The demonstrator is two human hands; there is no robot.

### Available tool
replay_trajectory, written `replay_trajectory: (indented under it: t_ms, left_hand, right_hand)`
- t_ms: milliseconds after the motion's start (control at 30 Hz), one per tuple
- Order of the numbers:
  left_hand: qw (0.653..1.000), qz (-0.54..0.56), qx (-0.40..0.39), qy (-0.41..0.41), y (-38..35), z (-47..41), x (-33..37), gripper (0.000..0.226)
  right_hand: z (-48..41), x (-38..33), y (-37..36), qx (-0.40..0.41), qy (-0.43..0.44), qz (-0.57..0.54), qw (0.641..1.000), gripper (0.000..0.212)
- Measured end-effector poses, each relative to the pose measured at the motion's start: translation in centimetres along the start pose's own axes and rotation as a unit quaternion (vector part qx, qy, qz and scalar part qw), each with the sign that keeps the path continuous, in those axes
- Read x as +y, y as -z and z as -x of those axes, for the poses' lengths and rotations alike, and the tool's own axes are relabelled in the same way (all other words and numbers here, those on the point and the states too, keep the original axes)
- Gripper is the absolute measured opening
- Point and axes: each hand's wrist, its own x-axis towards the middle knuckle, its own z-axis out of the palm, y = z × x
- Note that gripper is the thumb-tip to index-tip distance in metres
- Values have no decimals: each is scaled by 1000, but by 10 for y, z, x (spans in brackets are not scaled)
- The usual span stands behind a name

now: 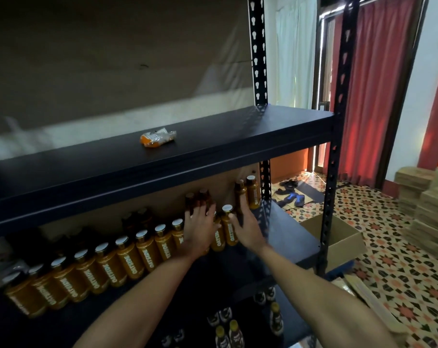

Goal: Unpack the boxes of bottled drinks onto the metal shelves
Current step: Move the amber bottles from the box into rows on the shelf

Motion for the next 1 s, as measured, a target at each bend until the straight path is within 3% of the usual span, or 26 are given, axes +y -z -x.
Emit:
replay_trajectory:
  t_ms: [67, 133, 400, 600, 800, 1000]
  left_hand:
    - [998, 10, 55, -10, -9, 19, 4, 64]
    - [996, 33, 80, -24, -22, 41, 8, 60]
    - [994, 93, -51, 3, -72, 135, 19, 58]
    - [993, 70, -87, 30, -103, 219, 26, 59]
    - [990, 88, -106, 29, -135, 291, 41, 61]
    - [961, 167, -219, 38, -175, 343, 67, 56]
  right_hand:
    - [17, 5, -2, 49, 2, 2, 999, 69]
    - [36, 5, -5, 48, 7, 37, 998, 64]
    - [113, 22, -32, -63, 68, 215, 972, 58]
    - [196, 30, -68, -116, 93, 307, 940, 61]
    - [270, 56, -83, -158, 66, 325, 930, 56]
    - [338, 105, -90, -238, -8, 334, 912, 55]
